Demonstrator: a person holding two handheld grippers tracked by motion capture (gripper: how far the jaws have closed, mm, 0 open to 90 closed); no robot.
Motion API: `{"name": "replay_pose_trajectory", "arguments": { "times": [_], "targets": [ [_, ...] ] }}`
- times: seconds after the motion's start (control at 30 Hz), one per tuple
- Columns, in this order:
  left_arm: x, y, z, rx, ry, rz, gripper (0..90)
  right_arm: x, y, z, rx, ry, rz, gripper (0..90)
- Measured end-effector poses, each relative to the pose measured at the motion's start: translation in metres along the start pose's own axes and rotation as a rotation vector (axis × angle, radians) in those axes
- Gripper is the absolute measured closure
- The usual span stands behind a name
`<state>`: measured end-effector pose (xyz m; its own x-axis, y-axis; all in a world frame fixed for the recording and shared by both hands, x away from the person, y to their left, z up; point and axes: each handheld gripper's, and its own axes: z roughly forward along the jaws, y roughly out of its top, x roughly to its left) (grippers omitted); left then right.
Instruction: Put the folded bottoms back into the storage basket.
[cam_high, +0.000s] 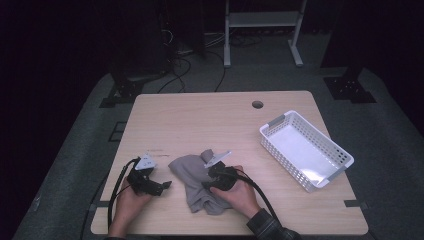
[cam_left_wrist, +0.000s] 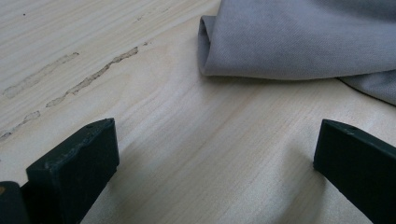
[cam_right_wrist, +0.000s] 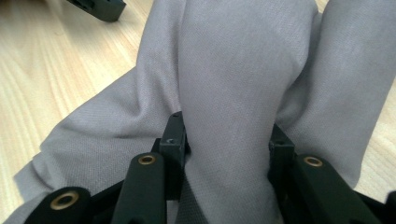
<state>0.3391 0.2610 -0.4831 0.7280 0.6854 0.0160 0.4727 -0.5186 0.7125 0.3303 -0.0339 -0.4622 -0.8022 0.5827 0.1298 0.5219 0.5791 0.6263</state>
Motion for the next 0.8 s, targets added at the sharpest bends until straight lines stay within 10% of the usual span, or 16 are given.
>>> {"name": "replay_pose_trajectory", "arguments": {
  "times": [0.8],
  "targets": [
    [0.0,-0.001,0.0,-0.003,0.001,0.0,0.0,-0.011,0.009,-0.038,-0.078,0.047,0.011,63.2]
  ]
}}
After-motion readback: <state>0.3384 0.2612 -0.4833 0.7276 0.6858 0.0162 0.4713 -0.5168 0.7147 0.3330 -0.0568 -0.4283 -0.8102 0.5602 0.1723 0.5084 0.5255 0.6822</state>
